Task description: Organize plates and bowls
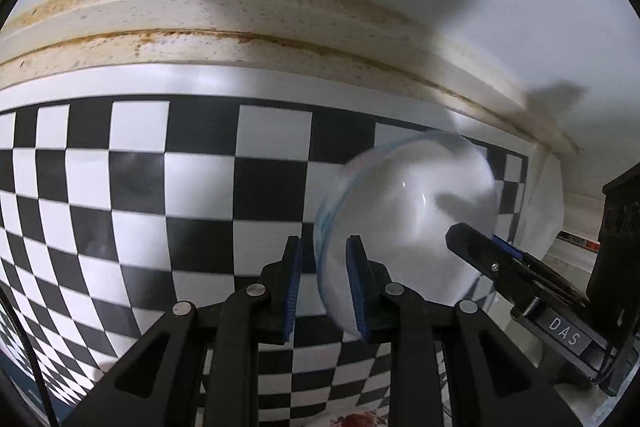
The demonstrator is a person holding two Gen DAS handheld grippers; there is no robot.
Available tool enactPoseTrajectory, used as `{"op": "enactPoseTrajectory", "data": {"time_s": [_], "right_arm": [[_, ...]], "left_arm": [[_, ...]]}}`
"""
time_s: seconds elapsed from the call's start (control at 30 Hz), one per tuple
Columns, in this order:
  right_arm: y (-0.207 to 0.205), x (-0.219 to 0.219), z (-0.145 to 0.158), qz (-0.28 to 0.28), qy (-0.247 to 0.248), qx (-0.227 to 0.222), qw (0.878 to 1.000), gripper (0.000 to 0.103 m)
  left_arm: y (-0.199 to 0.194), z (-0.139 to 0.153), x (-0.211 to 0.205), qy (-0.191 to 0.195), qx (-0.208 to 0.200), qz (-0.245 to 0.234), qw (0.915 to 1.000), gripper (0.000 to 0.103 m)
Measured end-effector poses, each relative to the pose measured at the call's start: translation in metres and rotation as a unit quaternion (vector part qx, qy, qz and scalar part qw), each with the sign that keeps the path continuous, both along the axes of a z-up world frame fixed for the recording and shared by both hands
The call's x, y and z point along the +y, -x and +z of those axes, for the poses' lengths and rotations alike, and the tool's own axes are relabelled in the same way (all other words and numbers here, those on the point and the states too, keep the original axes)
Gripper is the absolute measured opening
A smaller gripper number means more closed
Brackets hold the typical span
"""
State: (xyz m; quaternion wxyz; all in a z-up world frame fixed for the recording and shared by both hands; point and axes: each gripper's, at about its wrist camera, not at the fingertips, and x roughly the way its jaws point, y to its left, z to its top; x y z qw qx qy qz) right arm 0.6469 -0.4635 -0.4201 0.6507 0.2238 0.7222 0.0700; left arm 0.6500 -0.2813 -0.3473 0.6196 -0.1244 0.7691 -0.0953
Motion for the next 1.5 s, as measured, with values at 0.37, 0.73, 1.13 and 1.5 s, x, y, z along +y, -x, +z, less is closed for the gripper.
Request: {"op": "enactPoseTrajectory", "data": {"time_s": [0.37,0.73,1.13,1.5], "right_arm": [[-0.003,0.009,-0.015,0.007,-0.006,-0.006,1.0,0.013],[0.015,0.013,0.012,0.018,0.002,-0.024,1.0,0.012],[0.077,0.015,0.08,0.013,0.002,-0.066,0.998,0.012],[0.171,0.003,0.141,-0.009,0.011,-0.1,0.995,0.012]], "left_arm": [[0.0,-0.002,-0.004,0.005,-0.018,-0.003,0.9998,0.018],[0.024,0.03,-0.009,-0.002,-0.047,-0.022,0.9986,0.018],[0.077,0.1,-0.003,0.011,-0.098,-0.058,0.9934,0.018],[0.155,0.147,-0.015,0.04,-0.12,-0.104,0.9864,0.018]]}}
